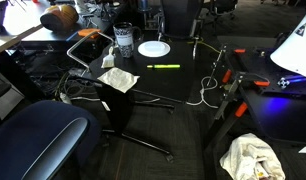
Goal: Pick the mug and move it to the bottom left of the table
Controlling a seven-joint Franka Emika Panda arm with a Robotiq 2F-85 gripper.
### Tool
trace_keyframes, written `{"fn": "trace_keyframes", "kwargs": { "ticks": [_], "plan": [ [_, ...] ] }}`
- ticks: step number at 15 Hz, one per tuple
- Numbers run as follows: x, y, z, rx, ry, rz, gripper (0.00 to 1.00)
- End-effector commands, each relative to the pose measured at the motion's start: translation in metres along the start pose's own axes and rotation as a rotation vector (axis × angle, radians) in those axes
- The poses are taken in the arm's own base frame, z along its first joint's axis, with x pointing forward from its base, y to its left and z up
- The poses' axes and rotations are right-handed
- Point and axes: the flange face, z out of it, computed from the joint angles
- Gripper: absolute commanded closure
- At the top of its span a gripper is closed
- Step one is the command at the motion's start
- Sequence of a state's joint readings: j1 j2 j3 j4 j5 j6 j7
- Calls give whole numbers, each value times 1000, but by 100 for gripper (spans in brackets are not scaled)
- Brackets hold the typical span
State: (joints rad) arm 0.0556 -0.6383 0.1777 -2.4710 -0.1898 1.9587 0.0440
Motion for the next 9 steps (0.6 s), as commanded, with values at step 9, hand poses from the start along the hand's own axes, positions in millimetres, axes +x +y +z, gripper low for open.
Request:
{"fn": "trace_keyframes", "kwargs": {
  "ticks": [9],
  "plan": [
    [111, 68, 116, 110, -111, -140, 0]
  ]
}}
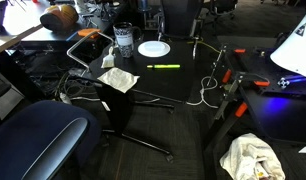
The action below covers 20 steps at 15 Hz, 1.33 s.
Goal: Pick the mug and move it to the bottom left of the table
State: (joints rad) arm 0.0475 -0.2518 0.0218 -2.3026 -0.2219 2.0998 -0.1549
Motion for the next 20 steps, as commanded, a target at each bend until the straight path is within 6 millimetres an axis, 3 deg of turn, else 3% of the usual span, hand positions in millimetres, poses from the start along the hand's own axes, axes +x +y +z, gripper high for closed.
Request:
{"fn": "trace_keyframes", "kwargs": {
  "ticks": [1, 2, 4, 8, 12, 20],
  "plan": [
    [32, 16, 21, 38, -42, -30, 0],
    [15, 8, 16, 16, -28, -10, 0],
    [26, 11, 26, 24, -45, -12, 0],
    [31, 12, 27, 24, -45, -12, 0],
    [51, 36, 40, 2, 32, 14, 0],
    [89, 92, 117, -15, 65, 24, 0]
  ]
}}
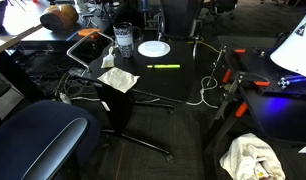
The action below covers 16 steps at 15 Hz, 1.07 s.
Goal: Pick the mug and move it to the bottom left of the table
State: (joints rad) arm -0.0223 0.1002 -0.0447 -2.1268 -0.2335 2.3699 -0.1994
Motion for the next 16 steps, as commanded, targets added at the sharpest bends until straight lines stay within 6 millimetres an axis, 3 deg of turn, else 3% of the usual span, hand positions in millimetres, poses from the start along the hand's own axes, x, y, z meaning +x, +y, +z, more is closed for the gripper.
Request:
{"fn": "trace_keyframes", "kwargs": {
  "ticks": [1, 9, 16],
  "plan": [
    [22, 22, 36, -1, -17, -37, 0],
    [44, 40, 102, 67, -69, -70, 0],
    [54, 48, 144, 122, -99, -63, 0]
  ]
}}
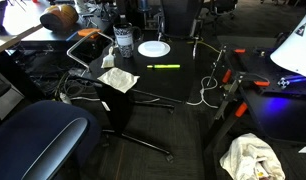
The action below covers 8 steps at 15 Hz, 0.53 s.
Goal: Pick the mug and move it to the bottom left of the table
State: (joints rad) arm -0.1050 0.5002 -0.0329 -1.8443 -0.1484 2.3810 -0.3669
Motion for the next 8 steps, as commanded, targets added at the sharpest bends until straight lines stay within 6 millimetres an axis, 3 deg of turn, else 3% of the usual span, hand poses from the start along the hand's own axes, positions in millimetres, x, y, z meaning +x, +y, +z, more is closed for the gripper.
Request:
{"fn": "trace_keyframes", "kwargs": {
  "ticks": [1, 8],
  "plan": [
    [11, 11, 12, 37, -4, 0, 0],
    [10, 14, 25, 17, -12, 26, 0]
  ]
}}
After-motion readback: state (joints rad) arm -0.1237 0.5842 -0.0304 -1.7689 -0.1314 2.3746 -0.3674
